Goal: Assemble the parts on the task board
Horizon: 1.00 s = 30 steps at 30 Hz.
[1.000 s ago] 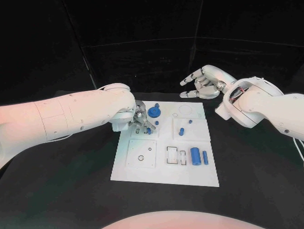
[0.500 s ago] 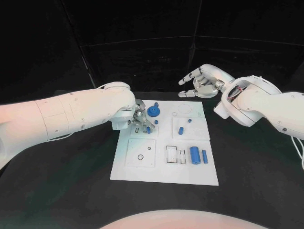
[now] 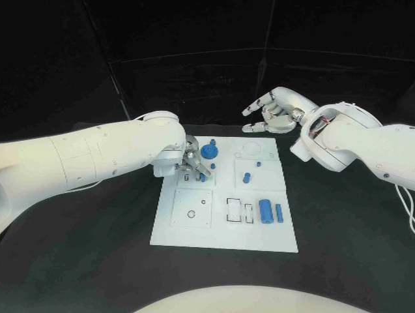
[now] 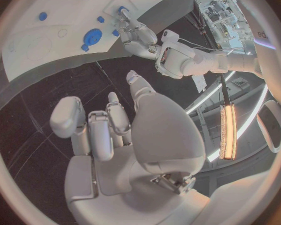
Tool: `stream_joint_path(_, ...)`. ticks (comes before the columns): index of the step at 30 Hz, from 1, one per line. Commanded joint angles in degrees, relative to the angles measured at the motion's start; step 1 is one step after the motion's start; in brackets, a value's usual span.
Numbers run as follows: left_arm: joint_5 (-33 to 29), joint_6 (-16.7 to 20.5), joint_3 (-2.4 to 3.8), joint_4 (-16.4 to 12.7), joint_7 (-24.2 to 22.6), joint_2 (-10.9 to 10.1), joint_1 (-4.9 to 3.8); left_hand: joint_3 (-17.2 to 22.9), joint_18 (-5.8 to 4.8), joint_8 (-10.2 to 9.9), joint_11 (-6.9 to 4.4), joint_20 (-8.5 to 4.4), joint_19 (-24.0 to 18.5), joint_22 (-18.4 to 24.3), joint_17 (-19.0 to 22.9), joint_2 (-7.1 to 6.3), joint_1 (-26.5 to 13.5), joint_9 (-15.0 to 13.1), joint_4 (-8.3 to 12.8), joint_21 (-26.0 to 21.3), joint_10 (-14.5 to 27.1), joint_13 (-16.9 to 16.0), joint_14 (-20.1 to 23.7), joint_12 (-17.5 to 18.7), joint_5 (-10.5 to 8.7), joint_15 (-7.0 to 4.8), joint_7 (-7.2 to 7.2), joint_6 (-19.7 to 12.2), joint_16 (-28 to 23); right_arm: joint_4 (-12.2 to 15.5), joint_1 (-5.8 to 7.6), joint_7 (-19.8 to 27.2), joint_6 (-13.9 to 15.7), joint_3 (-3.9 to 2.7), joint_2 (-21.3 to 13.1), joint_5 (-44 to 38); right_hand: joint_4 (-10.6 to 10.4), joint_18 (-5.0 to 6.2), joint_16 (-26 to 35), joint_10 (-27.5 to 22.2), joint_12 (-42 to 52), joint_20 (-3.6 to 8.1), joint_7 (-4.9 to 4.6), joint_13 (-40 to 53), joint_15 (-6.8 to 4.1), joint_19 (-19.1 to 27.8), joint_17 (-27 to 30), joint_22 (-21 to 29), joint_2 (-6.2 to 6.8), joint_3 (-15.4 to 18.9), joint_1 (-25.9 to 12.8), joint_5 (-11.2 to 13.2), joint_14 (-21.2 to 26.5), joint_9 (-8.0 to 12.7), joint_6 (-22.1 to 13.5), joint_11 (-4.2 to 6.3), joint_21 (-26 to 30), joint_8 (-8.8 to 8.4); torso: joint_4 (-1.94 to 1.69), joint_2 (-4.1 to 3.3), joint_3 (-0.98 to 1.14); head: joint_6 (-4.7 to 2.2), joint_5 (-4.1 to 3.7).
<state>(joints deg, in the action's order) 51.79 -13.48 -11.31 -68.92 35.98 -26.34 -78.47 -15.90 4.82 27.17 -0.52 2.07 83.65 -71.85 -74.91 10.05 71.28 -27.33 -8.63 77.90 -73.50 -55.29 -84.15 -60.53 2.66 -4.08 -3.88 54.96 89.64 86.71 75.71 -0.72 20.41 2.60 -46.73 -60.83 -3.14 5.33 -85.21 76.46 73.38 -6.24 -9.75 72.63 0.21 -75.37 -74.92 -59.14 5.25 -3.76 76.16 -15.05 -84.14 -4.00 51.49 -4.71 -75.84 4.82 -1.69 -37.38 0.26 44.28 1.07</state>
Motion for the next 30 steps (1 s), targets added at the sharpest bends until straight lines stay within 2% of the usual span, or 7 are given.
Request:
stream_joint_path(1, 0.4, -1.0, 0.02, 0.0, 0.5, 0.1, -0.05, 0.1, -1.17, 0.3, 0.08, -0.08, 0.4, -0.1, -15.1, 0.11, 0.8, -0.2, 0.5, 0.4, -0.3, -0.1, -5.8, -0.3, 0.15, -0.07, 0.01, -0.4, 0.4, 0.0, 0.12, -0.1, -0.4, -0.04, 0.1, 0.0, 0.0, 0.67, 0.3, -0.3, -0.2, 0.04, 0.05, 0.0, -0.08, 0.3, -5.5, 0.1, -0.15, 0.2, 0.4, -0.3, -3.6, 0.0, 0.2, 0.08, 0.2, 0.26, -0.03, 0.02, -0.02, 0.04, -0.09)
stream_joint_path(6, 0.4, -0.9, 0.01, 0.0, 0.5, 0.2, -0.04, 1.1, -1.17, 0.5, 0.04, -0.09, 0.4, -0.2, -15.1, 0.34, 1.8, -0.5, 1.6, 0.5, -0.2, -0.1, -5.8, -0.3, 0.16, -0.10, 0.06, -0.6, 0.4, 0.0, 0.12, -0.2, -0.4, -0.04, 0.2, 0.0, 0.0, 0.67, 0.3, -0.3, -0.2, 0.04, 0.05, 0.0, -0.08, 0.3, -5.5, 0.1, -0.15, 0.2, 0.4, -0.3, -3.6, 0.0, 0.2, 0.08, 0.2, 0.26, -0.04, 0.02, -0.04, 0.06, -0.09)
stream_joint_path(24, 0.4, -1.0, 0.01, -0.2, 0.4, 0.1, 0.00, 8.2, -1.20, 0.1, -0.52, -0.46, 0.3, -0.8, -15.1, 2.56, 7.2, -1.1, 7.2, 0.7, 0.2, -0.1, -5.8, 0.4, 0.33, -0.54, 0.61, -1.7, 0.4, -0.3, 0.12, -0.2, -0.7, -0.04, 0.5, 0.0, -0.1, 0.67, 0.3, -0.2, -0.1, 0.06, 0.06, 0.1, -0.09, 0.3, -5.5, 0.1, -0.18, 0.4, 0.3, -0.3, -3.6, 0.0, 0.2, 0.09, 0.2, 0.30, -0.08, 0.01, -0.06, 0.27, -0.01)
stream_joint_path(30, 0.4, -1.0, 0.02, -0.4, 0.3, 0.0, 0.04, 12.1, -1.22, -0.5, -0.46, -0.44, 0.3, -1.0, -15.1, 1.94, 7.0, -0.9, 9.1, 0.8, 0.4, 0.2, -5.8, 1.0, 2.90, -0.50, 0.54, -2.0, 0.4, -0.4, 0.12, -0.2, -0.7, -0.03, 0.5, 0.0, -0.1, 0.67, 0.3, -0.2, -0.1, 0.06, 0.06, 0.1, -0.09, 0.3, -5.5, 0.1, -0.18, 0.4, 0.3, -0.3, -3.6, 0.0, 0.2, 0.09, 0.2, 0.30, -0.10, 0.00, -0.07, 0.32, 0.00)
